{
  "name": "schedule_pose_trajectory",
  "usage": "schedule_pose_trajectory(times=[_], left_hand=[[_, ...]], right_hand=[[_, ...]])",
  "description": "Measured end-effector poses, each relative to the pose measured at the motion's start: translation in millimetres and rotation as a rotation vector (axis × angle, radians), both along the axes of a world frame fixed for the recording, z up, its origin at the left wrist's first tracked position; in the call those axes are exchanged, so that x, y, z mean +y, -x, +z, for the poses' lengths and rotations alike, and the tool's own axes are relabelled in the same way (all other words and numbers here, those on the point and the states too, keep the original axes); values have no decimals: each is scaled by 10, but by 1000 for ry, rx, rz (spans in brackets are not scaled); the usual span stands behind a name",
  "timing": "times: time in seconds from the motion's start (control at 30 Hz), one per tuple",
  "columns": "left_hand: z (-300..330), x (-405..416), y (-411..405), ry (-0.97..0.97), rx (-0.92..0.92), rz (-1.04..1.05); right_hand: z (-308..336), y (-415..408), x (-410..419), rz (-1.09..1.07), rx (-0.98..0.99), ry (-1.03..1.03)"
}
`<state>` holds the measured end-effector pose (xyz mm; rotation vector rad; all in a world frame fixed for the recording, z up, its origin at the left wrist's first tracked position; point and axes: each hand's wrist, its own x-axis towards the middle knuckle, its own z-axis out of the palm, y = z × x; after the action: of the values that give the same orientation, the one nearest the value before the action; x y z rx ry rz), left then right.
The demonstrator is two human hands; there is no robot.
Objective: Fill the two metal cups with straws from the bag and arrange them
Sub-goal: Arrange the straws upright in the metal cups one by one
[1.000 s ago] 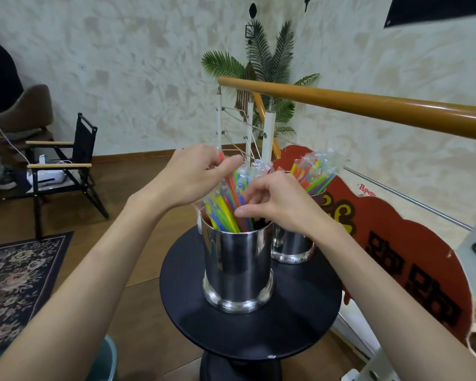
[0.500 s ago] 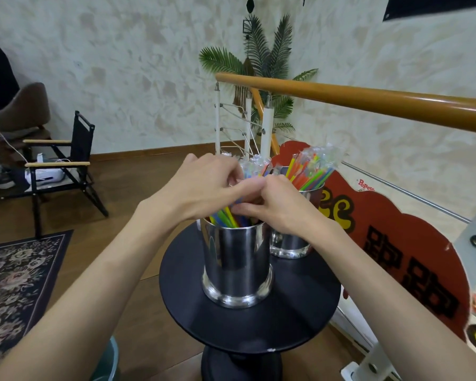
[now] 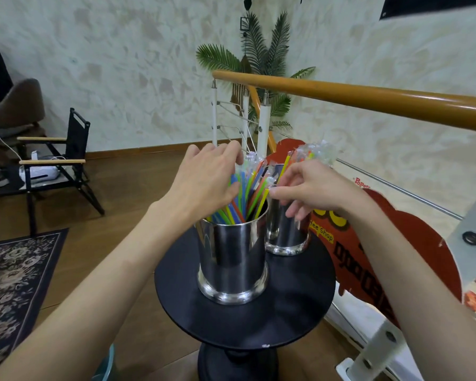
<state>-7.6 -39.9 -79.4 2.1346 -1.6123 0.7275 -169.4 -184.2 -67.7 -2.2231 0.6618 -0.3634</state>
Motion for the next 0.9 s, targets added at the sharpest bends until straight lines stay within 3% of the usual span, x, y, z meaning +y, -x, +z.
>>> schedule_pose_trajectory(times=[0.3,0.6,0.77,0.9], left_hand=[[9,30,58,-84,44,-114],[23,13,218,-153,51,-244],[3,-19,236,-57,19,-194],[11,20,197,14,116,-173]], right_hand=[[-176,-228,-4,-78,-63,178],[-211,-258,-8,-25,-182,149],[-226,-272,-28,6,-204,153],[-212,-263,-28,47,-285,90]])
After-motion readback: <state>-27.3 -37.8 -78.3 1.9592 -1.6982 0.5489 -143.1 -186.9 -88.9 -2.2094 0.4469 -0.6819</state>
